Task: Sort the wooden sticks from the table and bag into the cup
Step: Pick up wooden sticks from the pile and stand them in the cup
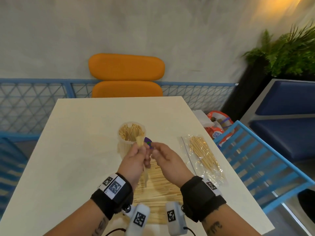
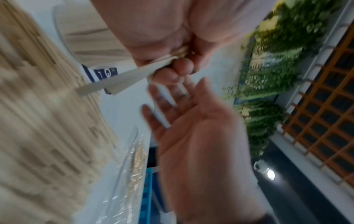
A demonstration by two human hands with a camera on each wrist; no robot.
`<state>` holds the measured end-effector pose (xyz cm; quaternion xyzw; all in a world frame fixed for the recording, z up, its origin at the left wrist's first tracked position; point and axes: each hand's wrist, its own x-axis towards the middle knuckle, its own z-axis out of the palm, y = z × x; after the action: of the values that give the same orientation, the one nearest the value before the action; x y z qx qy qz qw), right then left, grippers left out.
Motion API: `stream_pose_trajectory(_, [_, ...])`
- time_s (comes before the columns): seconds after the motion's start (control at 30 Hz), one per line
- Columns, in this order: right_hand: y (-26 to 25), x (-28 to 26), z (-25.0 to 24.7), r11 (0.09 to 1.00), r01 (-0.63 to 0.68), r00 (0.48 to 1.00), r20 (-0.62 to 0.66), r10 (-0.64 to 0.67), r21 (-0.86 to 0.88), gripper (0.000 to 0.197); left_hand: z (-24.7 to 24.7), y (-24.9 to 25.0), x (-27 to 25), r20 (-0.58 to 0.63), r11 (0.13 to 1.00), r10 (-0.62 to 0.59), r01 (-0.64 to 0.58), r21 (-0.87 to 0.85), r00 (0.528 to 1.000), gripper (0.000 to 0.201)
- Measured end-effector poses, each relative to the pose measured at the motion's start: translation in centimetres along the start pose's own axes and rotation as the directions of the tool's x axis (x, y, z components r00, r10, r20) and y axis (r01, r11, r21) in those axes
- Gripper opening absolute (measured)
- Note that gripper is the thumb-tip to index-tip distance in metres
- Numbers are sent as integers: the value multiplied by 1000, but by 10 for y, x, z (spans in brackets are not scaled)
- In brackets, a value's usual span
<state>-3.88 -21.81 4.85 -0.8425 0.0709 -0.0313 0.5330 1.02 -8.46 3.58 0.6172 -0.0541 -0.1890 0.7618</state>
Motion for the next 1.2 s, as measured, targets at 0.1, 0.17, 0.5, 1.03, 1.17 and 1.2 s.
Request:
stream_pose_trajectory(0.1, [6,-8,8,994,-45,969,240,67,-96,29,2,13,9,-85,974,56,-73,-213,995,27])
stream_pose_trajectory(0.17, [1,-10,14,997,-60,950,306,69,-40,23,3,17,12,-119,970,41,-68,-234,992,29])
stream_pose_trajectory(0.5, [-18,14,23,992,-47,986,164,27,116,30,-32,62,24,50,892,382,-382,243,923,55])
stream_pose_trajectory(1.03, [-1,64,22,958,57,990,-105,-89,-281,47,-49,68,79,88,547,499,-392,739,862,23])
stream_pose_trajectory(1.17, [6,63,28,947,73,992,-77,-102,-314,53,-55,44,84,136,405,432,-326,854,892,25])
stream_pose_trajectory(1.2, [8,63,29,945,79,992,-71,-107,-317,54,-56,41,85,138,375,433,-318,871,891,25])
